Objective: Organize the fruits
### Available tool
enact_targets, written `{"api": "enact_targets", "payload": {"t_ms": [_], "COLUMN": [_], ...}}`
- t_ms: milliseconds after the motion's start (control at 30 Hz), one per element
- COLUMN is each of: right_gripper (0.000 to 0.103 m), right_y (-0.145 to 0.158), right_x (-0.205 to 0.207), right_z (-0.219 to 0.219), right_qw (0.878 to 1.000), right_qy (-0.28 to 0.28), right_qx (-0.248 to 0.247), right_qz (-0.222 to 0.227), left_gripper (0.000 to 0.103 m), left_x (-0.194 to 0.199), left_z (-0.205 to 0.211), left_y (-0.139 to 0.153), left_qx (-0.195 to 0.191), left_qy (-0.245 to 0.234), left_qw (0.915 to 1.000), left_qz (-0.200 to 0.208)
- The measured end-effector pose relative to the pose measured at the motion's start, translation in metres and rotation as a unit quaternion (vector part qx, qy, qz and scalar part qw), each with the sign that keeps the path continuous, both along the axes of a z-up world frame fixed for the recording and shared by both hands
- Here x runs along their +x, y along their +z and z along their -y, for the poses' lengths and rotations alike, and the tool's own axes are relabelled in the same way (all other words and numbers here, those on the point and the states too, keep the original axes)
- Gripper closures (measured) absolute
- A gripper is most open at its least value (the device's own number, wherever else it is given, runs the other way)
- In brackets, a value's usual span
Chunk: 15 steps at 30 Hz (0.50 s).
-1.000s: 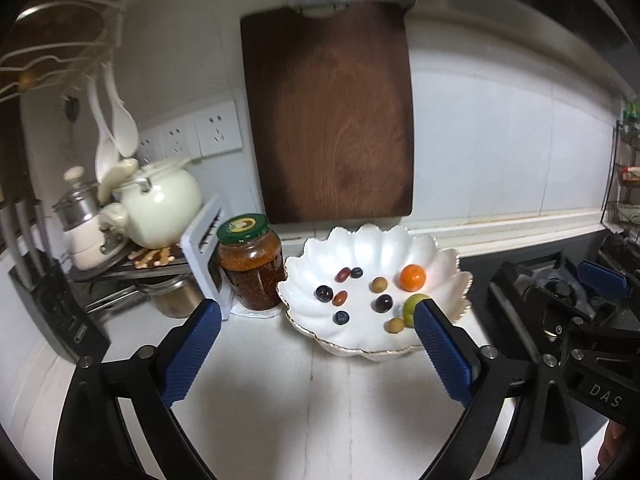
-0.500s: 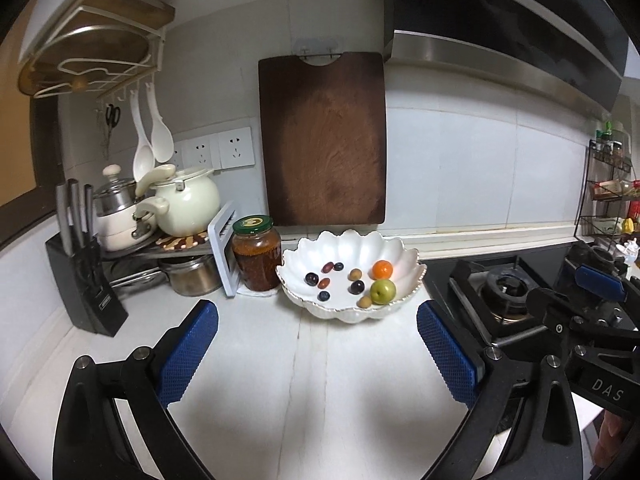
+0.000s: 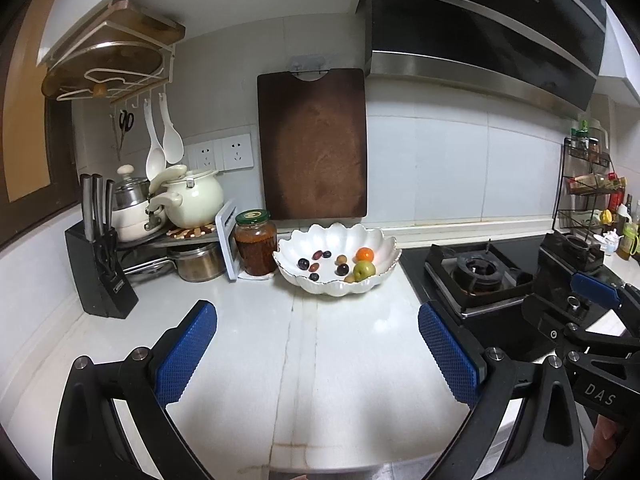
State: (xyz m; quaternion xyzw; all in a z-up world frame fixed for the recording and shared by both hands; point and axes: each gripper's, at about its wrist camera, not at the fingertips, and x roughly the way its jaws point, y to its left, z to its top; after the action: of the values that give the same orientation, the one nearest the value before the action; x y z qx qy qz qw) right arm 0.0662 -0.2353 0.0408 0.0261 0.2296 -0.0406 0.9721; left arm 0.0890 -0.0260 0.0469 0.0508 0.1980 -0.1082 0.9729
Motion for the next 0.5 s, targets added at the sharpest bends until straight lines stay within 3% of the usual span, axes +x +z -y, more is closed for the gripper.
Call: {"api": "enact_targets", "payload": {"t_ms": [500], "right_gripper": [0.023], "right_y": [-0.002], "right_x": [-0.043], "right_z": [-0.004], "right_qw": [1.000], "right_qy": [-0.007], "right_qx": [-0.003], "right_qz": [0.004], "left_gripper": [0.000], "left_x": [-0.038], "left_z": [-0.010], "left_y": [-0.003], "left_qx": [-0.010], "left_qy": [-0.008], "left_qw": [0.9999], "left_qz": [-0.002]}}
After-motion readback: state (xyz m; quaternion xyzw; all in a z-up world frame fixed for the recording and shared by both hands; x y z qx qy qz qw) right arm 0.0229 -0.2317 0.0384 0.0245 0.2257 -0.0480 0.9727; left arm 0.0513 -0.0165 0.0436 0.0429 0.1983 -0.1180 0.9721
